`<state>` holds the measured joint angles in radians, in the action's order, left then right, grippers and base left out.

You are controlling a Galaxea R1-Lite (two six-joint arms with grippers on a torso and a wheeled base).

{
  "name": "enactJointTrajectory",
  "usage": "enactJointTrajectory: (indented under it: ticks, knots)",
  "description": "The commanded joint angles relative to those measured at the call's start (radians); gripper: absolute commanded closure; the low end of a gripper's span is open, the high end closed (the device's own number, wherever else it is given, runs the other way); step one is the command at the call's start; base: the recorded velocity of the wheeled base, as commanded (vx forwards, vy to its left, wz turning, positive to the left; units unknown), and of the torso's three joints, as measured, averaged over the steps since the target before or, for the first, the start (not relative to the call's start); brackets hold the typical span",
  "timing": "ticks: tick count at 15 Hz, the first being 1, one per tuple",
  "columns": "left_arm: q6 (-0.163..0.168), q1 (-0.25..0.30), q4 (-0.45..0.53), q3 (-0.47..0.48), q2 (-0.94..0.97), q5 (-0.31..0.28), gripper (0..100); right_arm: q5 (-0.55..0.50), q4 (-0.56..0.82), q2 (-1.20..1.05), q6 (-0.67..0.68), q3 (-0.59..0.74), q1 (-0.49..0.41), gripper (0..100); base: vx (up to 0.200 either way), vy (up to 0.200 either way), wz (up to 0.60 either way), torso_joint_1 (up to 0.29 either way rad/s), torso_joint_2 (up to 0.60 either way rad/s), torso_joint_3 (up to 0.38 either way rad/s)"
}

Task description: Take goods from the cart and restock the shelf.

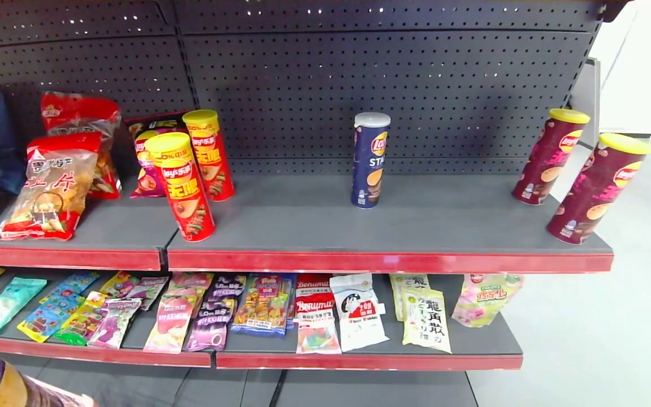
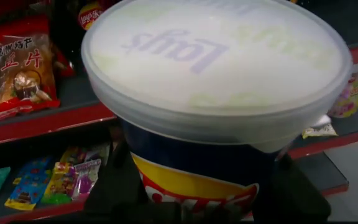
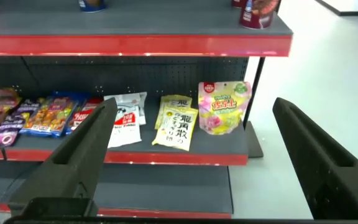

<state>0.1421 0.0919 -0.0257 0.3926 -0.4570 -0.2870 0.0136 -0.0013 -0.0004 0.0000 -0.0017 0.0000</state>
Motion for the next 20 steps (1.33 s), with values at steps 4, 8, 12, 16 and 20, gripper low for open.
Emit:
enactJointTrajectory:
  ticks: [4, 8, 12, 16, 20]
  knots:
    - [0.001, 0.0, -0.002, 0.0, 0.008, -0.001, 100, 0.0, 0.0, 0.0, 0.0, 0.0, 0.0, 0, 0.15, 0.0, 0.0, 0.007, 0.0, -0.002]
    - [0.008, -0.003, 0.003, -0.008, 0.064, -0.006, 100, 0.002, 0.0, 0.0, -0.002, 0.0, 0.0, 0, 0.0, 0.0, 0.0, 0.0, 0.0, 0.0]
    - [0.014, -0.001, 0.006, -0.017, 0.127, 0.011, 100, 0.011, -0.002, 0.043, -0.051, -0.003, -0.003, 0, 0.0, 0.0, 0.0, 0.0, 0.0, 0.0]
    - [0.014, -0.003, 0.007, -0.011, 0.135, 0.012, 100, 0.167, -0.006, 0.672, -0.057, -0.575, 0.115, 0, 0.0, 0.0, 0.0, 0.0, 0.0, 0.0]
    - [0.007, -0.001, 0.006, -0.015, 0.138, 0.043, 100, 0.167, -0.298, 1.168, -0.107, -0.684, 0.284, 0, 0.0, 0.0, 0.0, 0.0, 0.0, 0.0]
